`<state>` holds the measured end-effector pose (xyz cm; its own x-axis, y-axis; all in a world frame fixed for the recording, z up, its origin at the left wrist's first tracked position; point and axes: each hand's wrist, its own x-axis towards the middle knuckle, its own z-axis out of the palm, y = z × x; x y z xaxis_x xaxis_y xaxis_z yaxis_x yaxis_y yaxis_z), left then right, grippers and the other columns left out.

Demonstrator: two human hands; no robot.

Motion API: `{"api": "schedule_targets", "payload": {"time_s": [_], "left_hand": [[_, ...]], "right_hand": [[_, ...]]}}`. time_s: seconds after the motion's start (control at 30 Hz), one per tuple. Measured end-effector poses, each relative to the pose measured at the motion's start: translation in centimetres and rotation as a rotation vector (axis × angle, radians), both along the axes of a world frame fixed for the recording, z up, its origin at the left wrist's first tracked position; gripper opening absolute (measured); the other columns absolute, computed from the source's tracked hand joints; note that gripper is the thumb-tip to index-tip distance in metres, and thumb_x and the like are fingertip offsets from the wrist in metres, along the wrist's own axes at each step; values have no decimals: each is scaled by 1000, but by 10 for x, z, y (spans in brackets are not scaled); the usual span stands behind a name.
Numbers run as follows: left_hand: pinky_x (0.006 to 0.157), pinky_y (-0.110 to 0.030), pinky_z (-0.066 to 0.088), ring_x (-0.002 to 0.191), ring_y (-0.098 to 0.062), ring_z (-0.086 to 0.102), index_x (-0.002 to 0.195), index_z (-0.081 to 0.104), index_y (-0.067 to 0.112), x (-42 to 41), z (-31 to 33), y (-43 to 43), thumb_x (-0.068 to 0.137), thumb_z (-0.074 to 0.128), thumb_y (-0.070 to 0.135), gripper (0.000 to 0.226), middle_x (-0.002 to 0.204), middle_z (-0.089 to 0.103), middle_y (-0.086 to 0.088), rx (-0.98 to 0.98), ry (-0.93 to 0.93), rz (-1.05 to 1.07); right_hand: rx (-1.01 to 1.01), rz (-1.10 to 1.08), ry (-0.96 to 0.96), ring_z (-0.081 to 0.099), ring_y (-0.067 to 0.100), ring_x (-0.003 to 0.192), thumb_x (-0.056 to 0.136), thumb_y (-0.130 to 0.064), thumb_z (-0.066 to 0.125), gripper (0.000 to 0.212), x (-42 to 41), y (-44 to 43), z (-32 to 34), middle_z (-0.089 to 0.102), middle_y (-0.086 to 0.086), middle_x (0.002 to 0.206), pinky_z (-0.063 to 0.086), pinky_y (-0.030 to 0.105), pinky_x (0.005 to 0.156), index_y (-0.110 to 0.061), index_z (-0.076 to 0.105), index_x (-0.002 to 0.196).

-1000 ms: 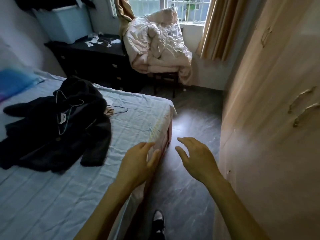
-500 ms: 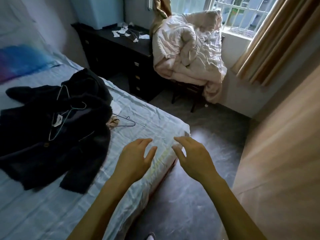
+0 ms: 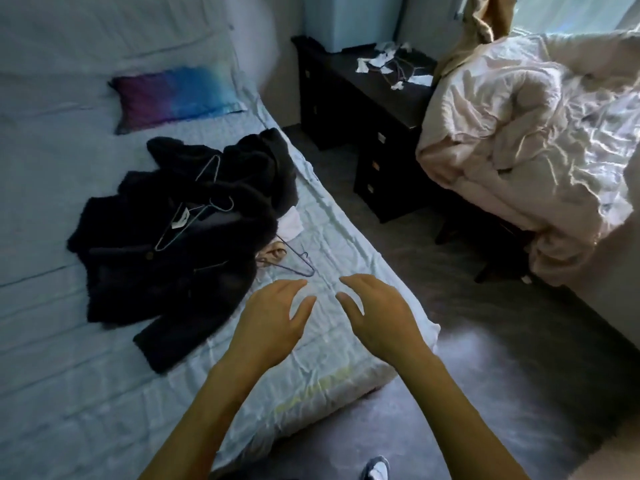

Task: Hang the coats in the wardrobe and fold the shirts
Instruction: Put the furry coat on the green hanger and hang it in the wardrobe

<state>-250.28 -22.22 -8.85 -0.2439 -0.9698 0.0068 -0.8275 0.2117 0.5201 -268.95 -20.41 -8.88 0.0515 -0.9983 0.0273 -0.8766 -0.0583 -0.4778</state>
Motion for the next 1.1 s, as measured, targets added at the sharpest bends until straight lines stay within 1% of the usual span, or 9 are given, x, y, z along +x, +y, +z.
{"api": "schedule_targets", "payload": {"time_s": [0.17,0.37,0.5,0.57,0.67,0.77,0.87,0.97,1.1], "left_hand": [[102,-28,36,118,-16,52,128,57,17,-30,15,-22,92,39,49,51,129,58,1,-13,2,162],[100,-35,43,115,-15,54,128,57,18,-20,11,-60,94,42,48,48,127,59,2,-29,31,343],[99,-32,42,113,-16,54,129,56,17,2,-1,-94,96,48,40,41,126,59,1,-8,54,389],[97,-29,41,113,-16,54,130,55,18,13,-4,-110,96,48,38,40,126,58,1,3,59,415],[97,-27,38,114,-15,53,130,54,20,30,-9,-133,97,46,39,39,126,57,2,15,46,439],[98,-25,36,116,-14,52,133,52,18,47,-12,-157,97,45,39,42,130,56,2,9,30,470],[100,-27,38,118,-14,51,134,51,19,63,-20,-182,97,43,41,44,131,55,2,10,12,499],[100,-28,39,118,-13,51,134,50,19,75,-30,-211,97,42,41,44,131,55,2,1,-4,532],[104,-31,37,124,-14,46,136,47,18,80,-39,-255,98,41,41,45,134,51,0,3,-69,554]], "right_hand": [[-26,171,17,51,14,120,98,-44,39,41,-32,-65,19,56,-6,132,36,26,100,-25,54,130],[-8,333,16,50,12,120,97,-44,41,41,-17,-127,13,55,-7,133,32,20,98,-25,53,131],[17,368,32,52,14,119,97,-42,42,40,6,-165,4,55,-6,133,35,21,97,-24,53,131],[21,412,59,53,13,117,97,-42,42,40,17,-181,2,57,-6,131,33,18,94,-24,54,130],[24,462,78,53,13,116,97,-41,43,39,32,-208,3,57,-6,130,37,22,95,-23,54,130],[23,508,79,53,12,115,97,-41,43,38,48,-237,2,58,-6,128,37,22,93,-25,54,130],[18,553,90,52,12,116,97,-43,42,40,65,-268,-5,58,-7,129,35,19,93,-25,54,131],[28,601,98,52,11,117,98,-41,43,39,81,-300,-19,56,-8,131,33,17,93,-25,53,132],[46,667,64,55,14,113,97,-39,46,40,103,-344,-42,59,-3,127,40,24,94,-20,55,131]]}}
